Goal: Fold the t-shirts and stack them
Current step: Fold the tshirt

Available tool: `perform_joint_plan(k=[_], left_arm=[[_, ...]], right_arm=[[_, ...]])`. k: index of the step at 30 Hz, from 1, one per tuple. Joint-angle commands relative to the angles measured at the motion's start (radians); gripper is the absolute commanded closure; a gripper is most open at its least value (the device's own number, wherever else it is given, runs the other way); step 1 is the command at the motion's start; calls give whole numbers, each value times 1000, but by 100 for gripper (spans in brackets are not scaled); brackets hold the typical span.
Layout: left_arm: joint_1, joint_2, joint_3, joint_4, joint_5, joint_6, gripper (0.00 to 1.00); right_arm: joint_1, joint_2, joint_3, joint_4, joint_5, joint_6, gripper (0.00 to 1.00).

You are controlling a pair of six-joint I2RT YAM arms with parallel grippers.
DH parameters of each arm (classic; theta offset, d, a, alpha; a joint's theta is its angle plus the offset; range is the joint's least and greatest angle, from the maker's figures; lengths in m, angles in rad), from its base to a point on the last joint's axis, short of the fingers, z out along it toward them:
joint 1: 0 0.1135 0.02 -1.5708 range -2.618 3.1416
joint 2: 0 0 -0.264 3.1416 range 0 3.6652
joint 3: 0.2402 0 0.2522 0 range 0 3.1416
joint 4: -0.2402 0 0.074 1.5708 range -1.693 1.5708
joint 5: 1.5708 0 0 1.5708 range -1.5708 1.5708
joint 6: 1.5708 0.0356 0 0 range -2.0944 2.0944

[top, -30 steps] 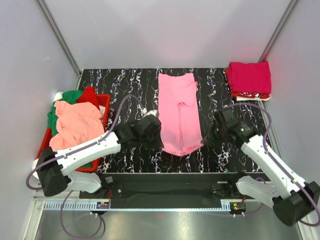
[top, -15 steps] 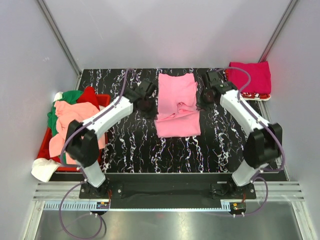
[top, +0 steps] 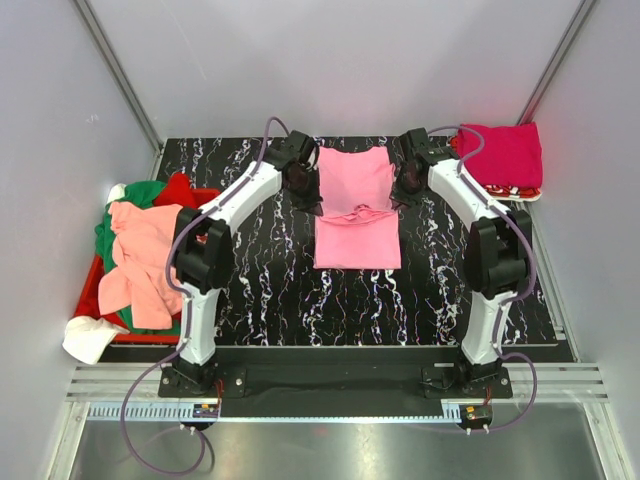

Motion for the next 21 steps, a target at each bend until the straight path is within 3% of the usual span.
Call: perform_joint_plan(k=[1, 9, 11, 12, 14, 16, 17, 18, 19, 21], left_arm=[[21, 51, 71, -23, 56, 41, 98], [67, 176, 197, -23, 112, 70, 90], [76, 226, 232, -25, 142, 76, 81], [88, 246, 258, -25, 159, 82, 74], [108, 320, 376, -32, 202, 89, 60], [139, 393, 538, -43, 228, 73, 50], [151, 412, 591, -51, 242, 61, 41], [175, 423, 634, -52, 253, 49, 39], [189, 406, 642, -30, 270, 18, 38], [221, 348, 591, 7, 285, 6, 35]], right_arm=[[-16, 41, 88, 10, -11, -31, 100], [-36, 159, 171, 5, -32, -37, 100], [-42, 202, 188, 5, -35, -37, 100], [-45, 222, 214, 5, -35, -39, 96], [-61, 265, 263, -16, -60, -32, 73], [-76, 343, 401, -84, -55, -25, 64], [-97, 397, 462, -113, -43, -20, 55], [-108, 423, 584, -174, -44, -16, 39], [-118, 446, 649, -209, -44, -6, 32], [-142, 483, 808, -301, -17, -5, 29]])
